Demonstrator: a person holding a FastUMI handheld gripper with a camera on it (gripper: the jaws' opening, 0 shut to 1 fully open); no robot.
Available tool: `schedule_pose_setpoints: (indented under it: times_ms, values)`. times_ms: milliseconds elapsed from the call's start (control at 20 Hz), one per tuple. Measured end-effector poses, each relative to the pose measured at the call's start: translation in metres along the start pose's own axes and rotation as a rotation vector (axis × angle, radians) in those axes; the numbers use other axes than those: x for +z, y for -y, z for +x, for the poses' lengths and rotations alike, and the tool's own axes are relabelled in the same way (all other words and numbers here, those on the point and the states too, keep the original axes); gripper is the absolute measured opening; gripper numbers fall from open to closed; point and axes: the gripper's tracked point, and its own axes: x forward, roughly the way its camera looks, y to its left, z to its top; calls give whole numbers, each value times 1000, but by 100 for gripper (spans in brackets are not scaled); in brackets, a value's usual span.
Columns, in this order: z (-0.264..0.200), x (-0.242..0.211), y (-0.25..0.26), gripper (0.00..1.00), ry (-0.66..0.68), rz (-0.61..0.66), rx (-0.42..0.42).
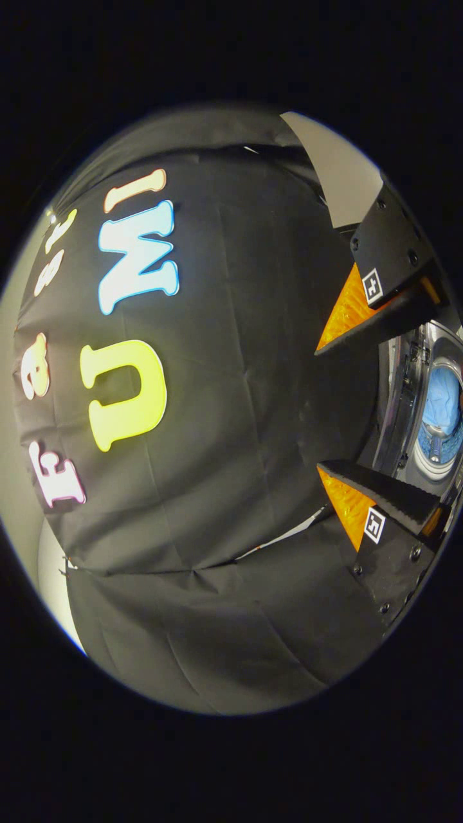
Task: Put the clothes into the washing machine and then close the washing machine lid.
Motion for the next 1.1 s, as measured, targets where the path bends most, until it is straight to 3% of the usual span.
schedule_pose_setpoints:
  times_ms: [450,1100]
  values:
    - [60,-50,9,98,-197,110,-45]
    - [82,-93,13,98,-324,117,-102]
